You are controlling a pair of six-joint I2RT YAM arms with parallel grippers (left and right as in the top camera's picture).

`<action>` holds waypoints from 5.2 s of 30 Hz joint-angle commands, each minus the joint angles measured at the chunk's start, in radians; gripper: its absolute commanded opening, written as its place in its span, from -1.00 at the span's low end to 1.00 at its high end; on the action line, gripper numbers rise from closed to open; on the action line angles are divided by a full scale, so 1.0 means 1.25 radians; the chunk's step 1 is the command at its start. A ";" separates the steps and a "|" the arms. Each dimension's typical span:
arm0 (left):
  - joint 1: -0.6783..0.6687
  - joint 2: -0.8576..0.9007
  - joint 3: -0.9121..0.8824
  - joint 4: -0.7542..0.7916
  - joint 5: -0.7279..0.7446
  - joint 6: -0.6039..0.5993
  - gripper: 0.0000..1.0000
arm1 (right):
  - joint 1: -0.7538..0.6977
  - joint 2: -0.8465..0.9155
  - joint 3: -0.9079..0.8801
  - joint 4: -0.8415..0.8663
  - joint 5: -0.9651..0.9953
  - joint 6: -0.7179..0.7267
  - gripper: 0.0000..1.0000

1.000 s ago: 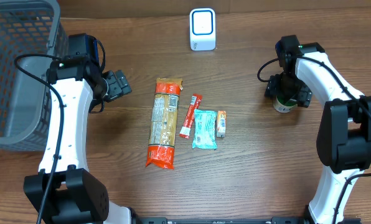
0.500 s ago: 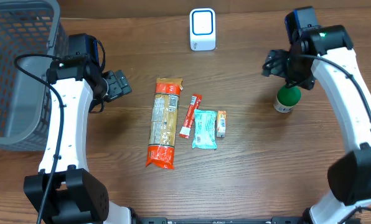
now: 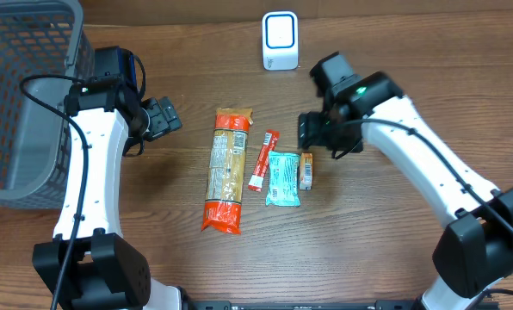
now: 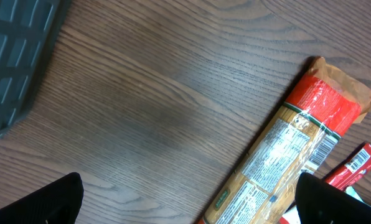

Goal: Scan the item barcode
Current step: 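Release the jar and move the right gripper toward the small orange packet, then position the right gripper over the small orange packet beside the mint packet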

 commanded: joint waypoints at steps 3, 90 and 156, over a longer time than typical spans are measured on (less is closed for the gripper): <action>-0.002 -0.011 0.013 0.001 -0.007 0.009 1.00 | 0.040 0.004 -0.125 0.102 -0.005 0.004 0.67; -0.002 -0.011 0.013 0.001 -0.007 0.009 0.99 | 0.006 -0.078 -0.273 0.387 -0.160 0.089 -0.31; -0.002 -0.011 0.013 0.001 -0.007 0.009 1.00 | -0.059 -0.192 -0.312 0.353 -0.124 0.017 0.55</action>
